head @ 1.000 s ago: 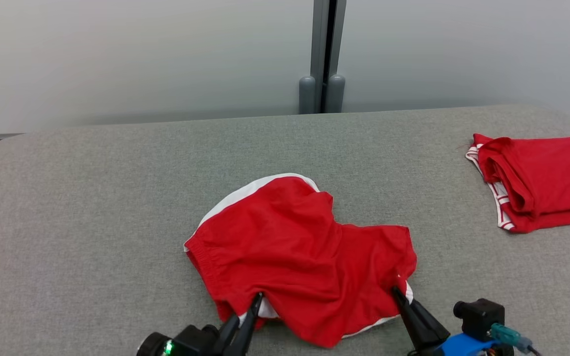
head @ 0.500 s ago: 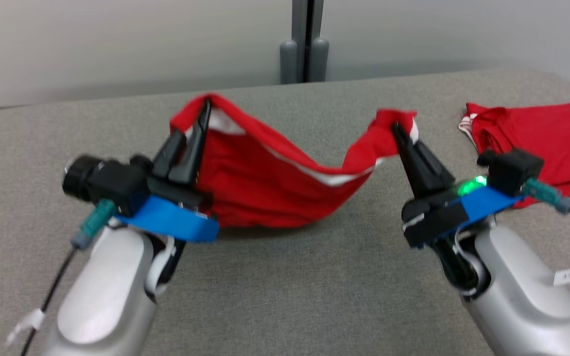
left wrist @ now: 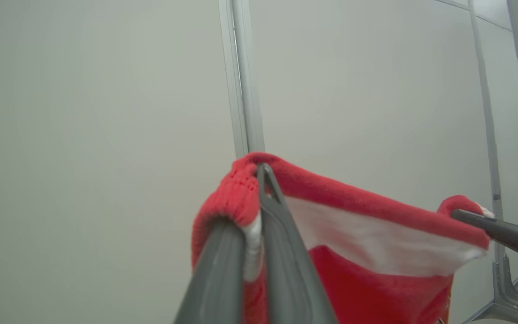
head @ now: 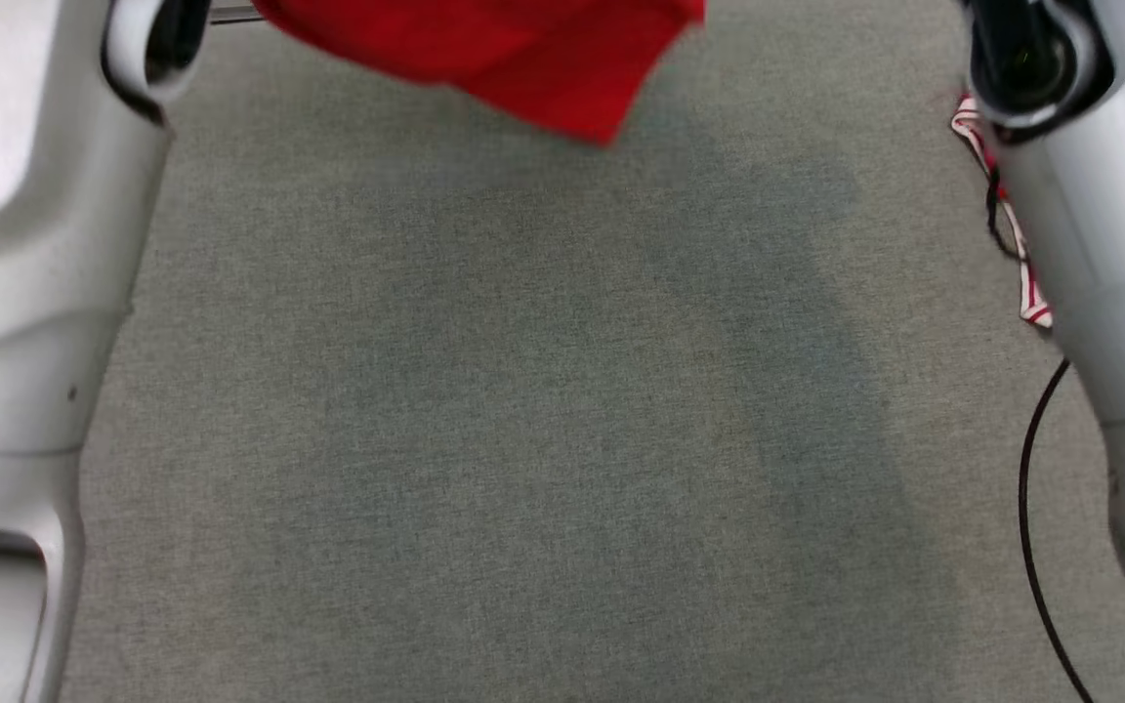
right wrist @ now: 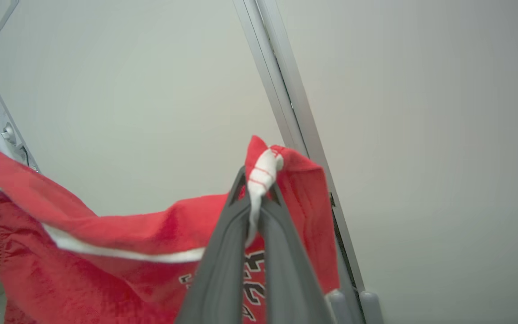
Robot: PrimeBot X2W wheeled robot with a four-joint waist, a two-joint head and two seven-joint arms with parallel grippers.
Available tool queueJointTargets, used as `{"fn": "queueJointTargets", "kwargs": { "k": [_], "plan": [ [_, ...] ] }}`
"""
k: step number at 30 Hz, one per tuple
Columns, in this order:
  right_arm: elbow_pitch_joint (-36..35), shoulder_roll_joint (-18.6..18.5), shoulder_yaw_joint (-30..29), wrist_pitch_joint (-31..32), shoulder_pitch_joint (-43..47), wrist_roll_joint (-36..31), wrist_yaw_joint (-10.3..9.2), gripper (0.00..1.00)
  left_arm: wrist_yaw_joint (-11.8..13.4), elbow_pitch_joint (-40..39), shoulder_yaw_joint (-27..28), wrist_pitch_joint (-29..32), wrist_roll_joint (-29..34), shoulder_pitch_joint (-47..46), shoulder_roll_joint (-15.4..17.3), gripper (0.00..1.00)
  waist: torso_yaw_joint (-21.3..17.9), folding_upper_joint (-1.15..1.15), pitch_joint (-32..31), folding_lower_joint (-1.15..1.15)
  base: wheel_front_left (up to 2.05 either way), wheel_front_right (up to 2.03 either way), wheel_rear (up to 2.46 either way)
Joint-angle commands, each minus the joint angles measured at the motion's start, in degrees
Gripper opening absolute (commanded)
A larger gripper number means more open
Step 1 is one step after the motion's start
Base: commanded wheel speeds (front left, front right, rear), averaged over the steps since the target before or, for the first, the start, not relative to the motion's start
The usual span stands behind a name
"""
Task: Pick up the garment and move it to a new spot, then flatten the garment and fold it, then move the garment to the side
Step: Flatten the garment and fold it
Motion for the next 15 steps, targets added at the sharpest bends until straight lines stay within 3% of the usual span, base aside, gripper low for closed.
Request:
{"fn": "queueJointTargets", "kwargs": {
  "k": [1,8,15],
  "plan": [
    [0.7,-0.1,-0.4,-0.4,-2.4,0.6,0.03,0.00,0.0,0.7,-0.6,-0.4,0.4,-2.4,-0.2,0.00,0.6,-0.02,1.0,-0.02,0.00,0.00,0.00],
    [6.9,0.3,-0.7,-3.1,-13.2,2.5,0.03,0.00,0.0,5.7,-2.0,-1.4,-0.2,-13.9,-1.8,0.00,0.3,-0.02,3.5,-0.02,0.00,0.00,0.00],
    [9.8,0.2,4.0,-4.3,-8.7,3.9,0.03,0.00,0.0,3.2,-2.8,-1.4,0.0,-6.9,-1.5,0.00,0.0,-0.02,4.3,-0.02,0.00,0.00,0.00]
  ]
}}
